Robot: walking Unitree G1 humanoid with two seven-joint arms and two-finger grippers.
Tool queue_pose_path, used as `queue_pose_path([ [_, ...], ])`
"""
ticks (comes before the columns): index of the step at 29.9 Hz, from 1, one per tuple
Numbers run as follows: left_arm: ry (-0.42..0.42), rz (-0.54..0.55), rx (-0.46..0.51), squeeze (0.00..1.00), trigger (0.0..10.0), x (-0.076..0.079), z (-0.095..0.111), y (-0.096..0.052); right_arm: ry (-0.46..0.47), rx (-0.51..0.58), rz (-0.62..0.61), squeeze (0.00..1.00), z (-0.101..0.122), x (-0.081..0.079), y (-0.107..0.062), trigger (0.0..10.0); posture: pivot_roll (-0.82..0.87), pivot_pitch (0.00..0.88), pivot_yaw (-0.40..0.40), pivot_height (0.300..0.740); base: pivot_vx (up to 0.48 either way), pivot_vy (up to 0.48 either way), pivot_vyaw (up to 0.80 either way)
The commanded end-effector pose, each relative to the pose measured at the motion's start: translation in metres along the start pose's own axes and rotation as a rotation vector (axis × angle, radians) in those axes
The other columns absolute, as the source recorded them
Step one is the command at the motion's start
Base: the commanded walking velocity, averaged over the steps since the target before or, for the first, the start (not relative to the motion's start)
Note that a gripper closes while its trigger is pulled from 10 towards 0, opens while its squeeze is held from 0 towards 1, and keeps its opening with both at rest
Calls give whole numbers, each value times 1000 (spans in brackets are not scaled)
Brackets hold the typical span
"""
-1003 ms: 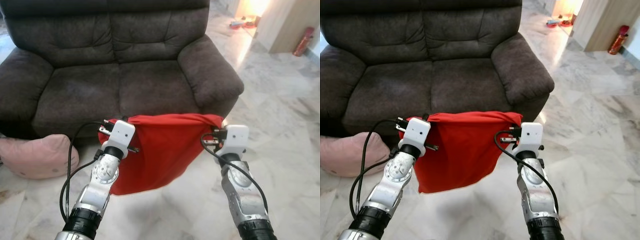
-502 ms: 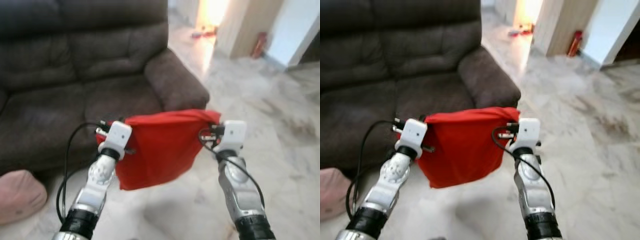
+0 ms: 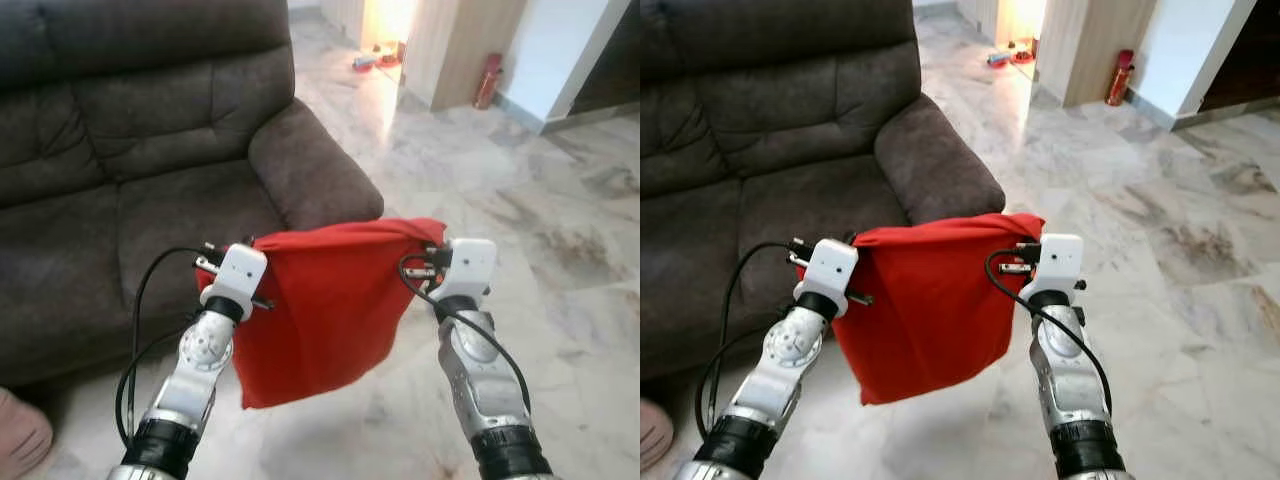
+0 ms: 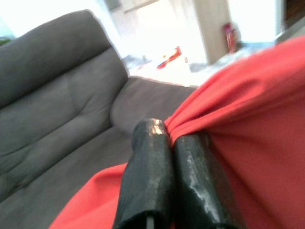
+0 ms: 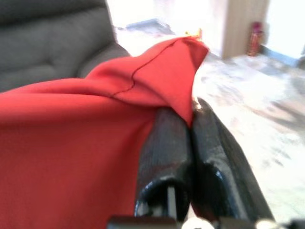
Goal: Move the pillow to the sofa from floor
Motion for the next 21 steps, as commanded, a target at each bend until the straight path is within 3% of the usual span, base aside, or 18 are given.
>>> queue_pose_path([
  [1, 8, 56, 135, 0, 10000, -16, 31, 7, -1, 27, -53, 0, 8, 12, 2, 10000, 103, 31, 3, 740, 315, 0, 0],
  [12, 8, 59, 132, 0, 10000, -16, 31, 8, -25, 45, -26, 0, 12, 10, 4, 10000, 104, 43, -2, 740, 339, 0, 0],
  [21, 6, 56, 130, 0, 10000, -14, 31, 7, -30, 42, -15, 0, 12, 9, 4, 10000, 106, 52, -6, 740, 366, 0, 778],
])
Point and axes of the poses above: a point about 5 cm out from each wrist's last joint towards the gripper, its own y axis pointing out of the wrist towards the gripper, its own z axis along the axis of the wrist's last joint, x = y × z, the point moved 3 cm from there along y, pointing out of the wrist towards the gripper, and after that the axes turned 8 degrees about -y, right-handed, at the moved point
